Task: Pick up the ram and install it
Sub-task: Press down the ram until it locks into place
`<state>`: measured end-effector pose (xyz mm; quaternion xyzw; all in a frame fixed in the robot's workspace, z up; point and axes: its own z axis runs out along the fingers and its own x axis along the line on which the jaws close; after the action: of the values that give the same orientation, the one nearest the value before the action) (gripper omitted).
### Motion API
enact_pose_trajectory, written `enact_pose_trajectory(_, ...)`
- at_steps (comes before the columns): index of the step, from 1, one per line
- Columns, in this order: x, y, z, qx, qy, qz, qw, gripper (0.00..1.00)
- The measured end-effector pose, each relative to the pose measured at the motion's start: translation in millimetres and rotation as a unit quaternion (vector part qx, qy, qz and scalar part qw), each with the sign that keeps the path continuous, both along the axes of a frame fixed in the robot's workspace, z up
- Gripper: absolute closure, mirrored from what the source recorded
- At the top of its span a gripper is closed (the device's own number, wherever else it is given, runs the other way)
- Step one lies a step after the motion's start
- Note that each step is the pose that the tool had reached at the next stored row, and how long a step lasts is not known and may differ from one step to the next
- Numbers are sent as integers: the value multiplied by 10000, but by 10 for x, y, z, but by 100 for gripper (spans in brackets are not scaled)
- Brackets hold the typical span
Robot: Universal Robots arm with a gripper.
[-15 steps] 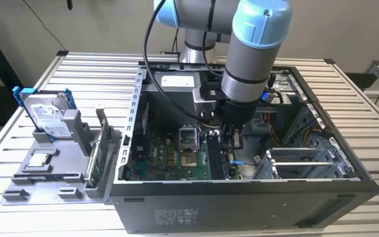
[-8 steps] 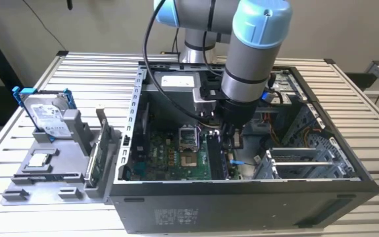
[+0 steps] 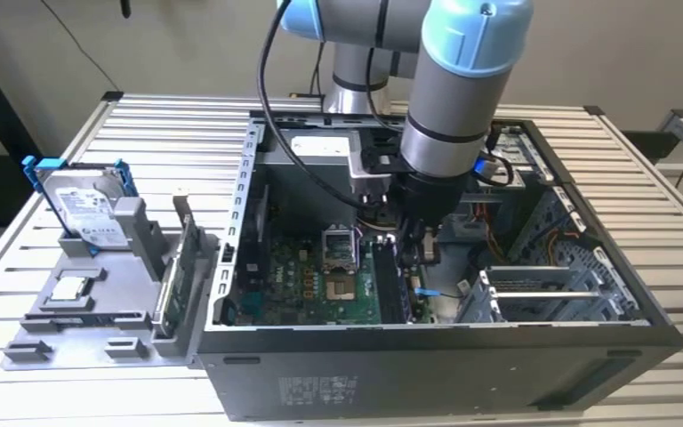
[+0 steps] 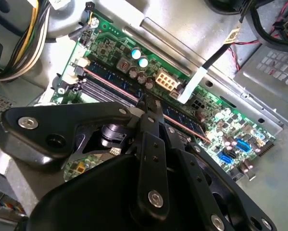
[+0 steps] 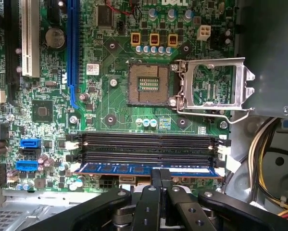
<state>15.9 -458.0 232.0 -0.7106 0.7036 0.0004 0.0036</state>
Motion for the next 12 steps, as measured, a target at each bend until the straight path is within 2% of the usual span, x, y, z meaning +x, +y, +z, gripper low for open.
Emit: enact_pose_trajectory(12, 0, -1, 15, -3, 2, 0, 10000, 89)
